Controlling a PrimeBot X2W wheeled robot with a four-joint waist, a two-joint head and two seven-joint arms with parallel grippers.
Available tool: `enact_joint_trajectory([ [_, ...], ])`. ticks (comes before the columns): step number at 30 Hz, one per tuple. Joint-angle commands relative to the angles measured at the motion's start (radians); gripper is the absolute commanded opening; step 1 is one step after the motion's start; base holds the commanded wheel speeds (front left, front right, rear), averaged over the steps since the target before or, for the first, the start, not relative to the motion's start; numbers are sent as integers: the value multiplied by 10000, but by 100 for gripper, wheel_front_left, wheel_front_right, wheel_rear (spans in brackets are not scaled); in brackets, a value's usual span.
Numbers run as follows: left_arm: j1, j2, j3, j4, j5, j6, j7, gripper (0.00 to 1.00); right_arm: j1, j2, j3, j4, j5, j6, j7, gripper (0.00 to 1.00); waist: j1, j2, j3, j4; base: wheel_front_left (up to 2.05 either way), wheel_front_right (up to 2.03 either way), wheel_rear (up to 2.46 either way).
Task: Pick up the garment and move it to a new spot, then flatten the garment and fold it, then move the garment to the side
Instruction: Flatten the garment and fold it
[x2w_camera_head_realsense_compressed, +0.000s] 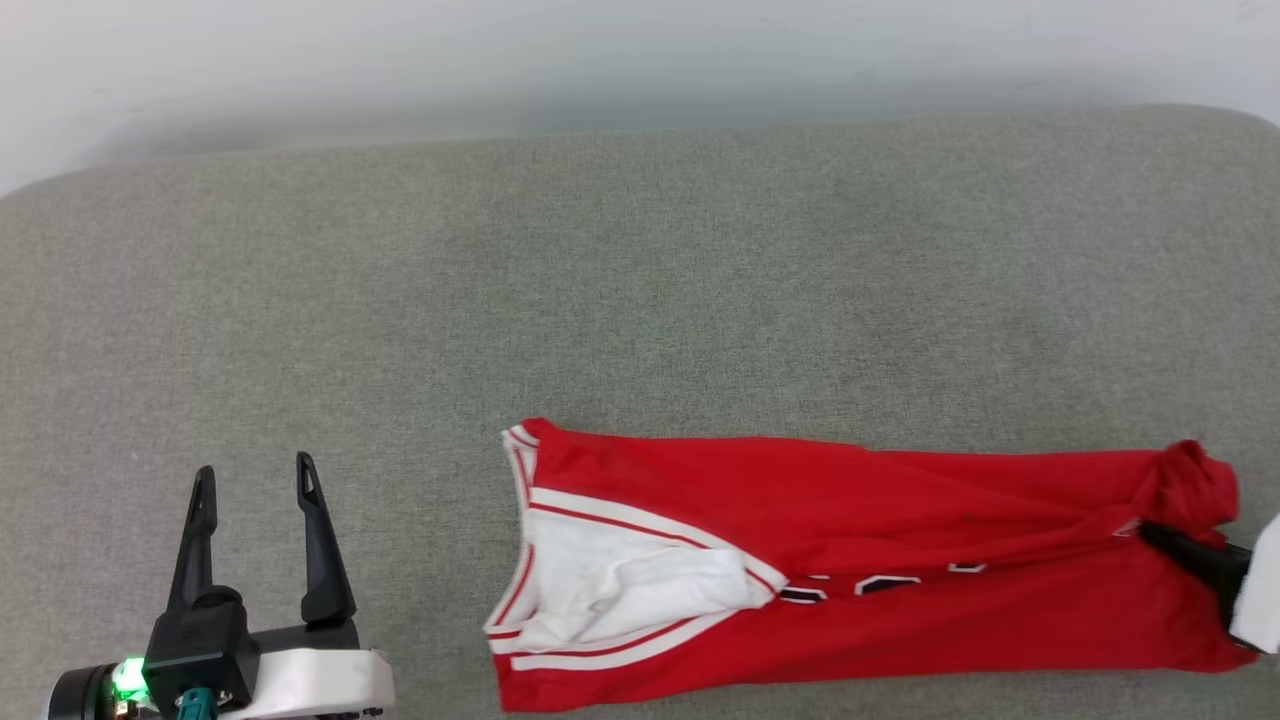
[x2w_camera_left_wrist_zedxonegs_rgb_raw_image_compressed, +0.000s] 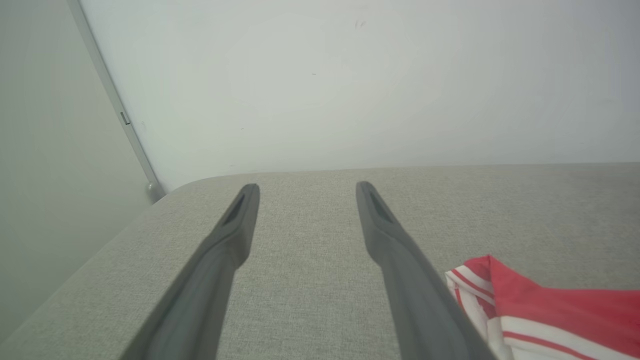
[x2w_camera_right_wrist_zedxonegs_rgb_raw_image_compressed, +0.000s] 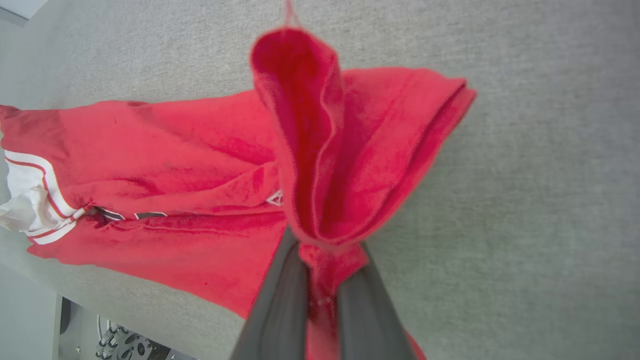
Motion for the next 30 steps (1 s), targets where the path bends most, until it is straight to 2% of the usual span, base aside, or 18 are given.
enact_joint_trajectory([
  [1,143,-43,-19,-28,95,-41,-22,100,70,-304,-62,97,-86,-9,187,0,0,0,-77,-5,0,0,0],
  [5,202,-71,-48,-5,117,-66,-22,100,136,-549,32,-401,32,-7,723,0,0,0,-205,-6,0,0,0],
  [9,281,-87,-118,-17,192,-120,-22,100,188,-614,211,-1595,17,-7,1223,0,0,0,-313,4,0,0,0],
  [16,260,-126,-188,-28,221,-65,-22,100,-366,118,596,-3445,-459,-7,1880,0,0,0,-247,45,0,0,0],
  [23,-46,-145,-249,-11,194,-146,-22,100,-1982,1645,1750,-3750,-1806,-7,2771,0,0,0,112,124,0,0,0],
  [30,-300,-166,-291,12,171,-168,-22,100,-3474,3192,2930,-2821,-2760,-7,2884,0,0,0,448,208,0,0,0],
])
